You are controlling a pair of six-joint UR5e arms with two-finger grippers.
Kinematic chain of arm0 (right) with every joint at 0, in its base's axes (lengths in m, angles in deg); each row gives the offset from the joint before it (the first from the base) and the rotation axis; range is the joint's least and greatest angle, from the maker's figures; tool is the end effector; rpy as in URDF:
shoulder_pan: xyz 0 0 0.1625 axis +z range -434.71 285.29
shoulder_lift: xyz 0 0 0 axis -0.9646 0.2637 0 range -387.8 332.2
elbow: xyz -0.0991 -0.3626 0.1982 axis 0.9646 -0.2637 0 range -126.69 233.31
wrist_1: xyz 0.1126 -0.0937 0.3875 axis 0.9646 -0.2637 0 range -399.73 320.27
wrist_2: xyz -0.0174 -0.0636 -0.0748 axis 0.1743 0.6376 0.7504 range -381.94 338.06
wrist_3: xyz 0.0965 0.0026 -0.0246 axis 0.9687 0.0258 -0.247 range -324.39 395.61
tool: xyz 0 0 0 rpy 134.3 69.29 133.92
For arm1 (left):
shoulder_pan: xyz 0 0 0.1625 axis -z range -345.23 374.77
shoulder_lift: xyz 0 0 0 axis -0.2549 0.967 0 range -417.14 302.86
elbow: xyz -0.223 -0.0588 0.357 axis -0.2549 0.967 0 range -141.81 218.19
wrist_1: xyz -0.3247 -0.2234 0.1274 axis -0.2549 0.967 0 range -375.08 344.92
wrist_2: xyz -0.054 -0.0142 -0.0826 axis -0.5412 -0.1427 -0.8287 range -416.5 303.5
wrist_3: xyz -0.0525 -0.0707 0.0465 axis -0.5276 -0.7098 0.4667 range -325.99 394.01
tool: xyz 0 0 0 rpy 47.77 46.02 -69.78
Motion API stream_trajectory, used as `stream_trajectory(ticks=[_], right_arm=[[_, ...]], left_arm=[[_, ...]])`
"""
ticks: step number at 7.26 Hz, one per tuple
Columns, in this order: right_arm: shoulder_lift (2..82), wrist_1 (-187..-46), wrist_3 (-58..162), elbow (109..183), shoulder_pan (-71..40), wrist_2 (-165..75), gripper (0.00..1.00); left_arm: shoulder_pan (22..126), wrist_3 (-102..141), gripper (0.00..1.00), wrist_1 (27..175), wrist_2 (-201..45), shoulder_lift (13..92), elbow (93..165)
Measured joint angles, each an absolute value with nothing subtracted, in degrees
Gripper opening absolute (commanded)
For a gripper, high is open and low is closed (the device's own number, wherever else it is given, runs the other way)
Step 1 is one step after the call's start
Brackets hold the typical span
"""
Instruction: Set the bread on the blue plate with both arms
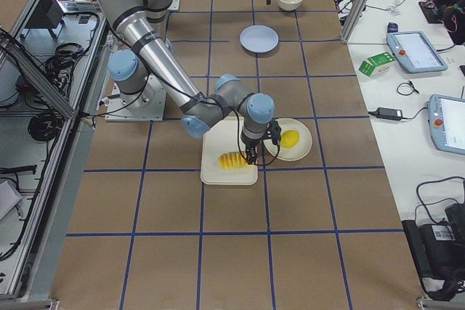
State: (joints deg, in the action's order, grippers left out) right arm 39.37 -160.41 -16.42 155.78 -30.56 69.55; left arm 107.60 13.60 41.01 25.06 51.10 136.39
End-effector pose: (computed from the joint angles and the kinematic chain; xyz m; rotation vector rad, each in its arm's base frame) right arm -0.3224 -0.4952 0.2202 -0.1685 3.0912 0.1125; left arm -0.1771 -0.5877 0.3067 0.4394 -2.9352 0.1457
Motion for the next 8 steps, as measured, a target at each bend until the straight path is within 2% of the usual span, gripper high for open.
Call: stream_trajectory(ticks=[3, 5, 6, 7, 8], right_arm=[[37.0, -162.0, -17.3, 156.0, -31.3, 71.9, 1.00], [36.3, -162.2, -17.5, 156.0, -31.3, 72.4, 0.79], [35.8, -162.1, -17.6, 156.0, -31.3, 72.3, 0.50], [35.5, -162.0, -17.6, 155.8, -31.3, 72.2, 0.25], [35.5, -161.8, -17.6, 155.6, -31.2, 72.3, 0.07]], left_arm=[[98.8, 25.8, 1.00, 59.9, 30.8, 46.0, 130.0], [96.2, 27.1, 1.00, 67.2, 35.7, 41.8, 127.5], [96.2, 27.1, 1.00, 69.6, 36.5, 39.7, 127.2], [96.8, 27.0, 1.00, 71.5, 36.8, 37.7, 127.3], [97.5, 26.8, 1.00, 73.2, 37.0, 36.1, 127.4]])
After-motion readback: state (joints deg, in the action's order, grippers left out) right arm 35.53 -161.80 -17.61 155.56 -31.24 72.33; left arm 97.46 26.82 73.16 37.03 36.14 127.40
